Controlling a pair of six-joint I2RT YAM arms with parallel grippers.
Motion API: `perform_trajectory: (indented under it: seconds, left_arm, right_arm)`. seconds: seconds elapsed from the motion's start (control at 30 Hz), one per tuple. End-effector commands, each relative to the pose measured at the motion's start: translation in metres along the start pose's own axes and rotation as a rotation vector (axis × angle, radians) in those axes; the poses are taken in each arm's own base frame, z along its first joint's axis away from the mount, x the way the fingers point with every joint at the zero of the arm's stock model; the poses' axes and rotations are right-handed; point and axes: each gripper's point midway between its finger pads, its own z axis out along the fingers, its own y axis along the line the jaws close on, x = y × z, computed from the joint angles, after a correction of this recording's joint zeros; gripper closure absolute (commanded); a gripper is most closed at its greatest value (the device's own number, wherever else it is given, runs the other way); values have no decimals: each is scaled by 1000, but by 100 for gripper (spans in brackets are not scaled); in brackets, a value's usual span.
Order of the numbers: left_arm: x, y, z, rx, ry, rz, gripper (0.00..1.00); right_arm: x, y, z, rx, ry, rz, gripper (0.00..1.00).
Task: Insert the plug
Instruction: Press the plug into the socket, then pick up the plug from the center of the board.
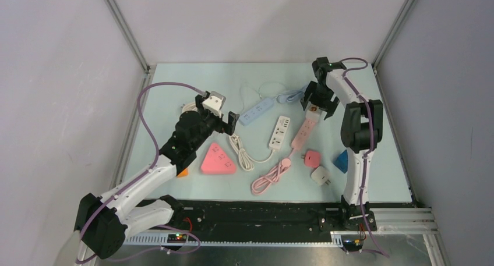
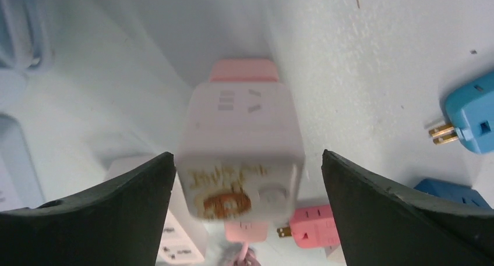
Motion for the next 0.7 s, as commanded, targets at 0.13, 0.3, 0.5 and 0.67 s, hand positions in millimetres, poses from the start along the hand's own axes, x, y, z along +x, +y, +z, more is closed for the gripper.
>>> perform_trajectory:
  seconds: [0.13, 0.3, 0.5, 0.67]
  left_arm:
    - [-22, -2, -1, 7, -52, -40, 0]
    - [-27, -16, 6, 54, -31, -147, 0]
    - [-27, -25, 6, 70, -28, -143, 0]
    - [-25, -25, 4, 58, -28, -126, 0]
  right_arm:
    - [26, -15, -78, -168, -112, 56, 20]
    - [92, -32, -100, -296, -71, 63, 31]
    - [154, -52, -75, -195, 18, -90, 24]
    - [163, -62, -49, -120, 18, -122, 18]
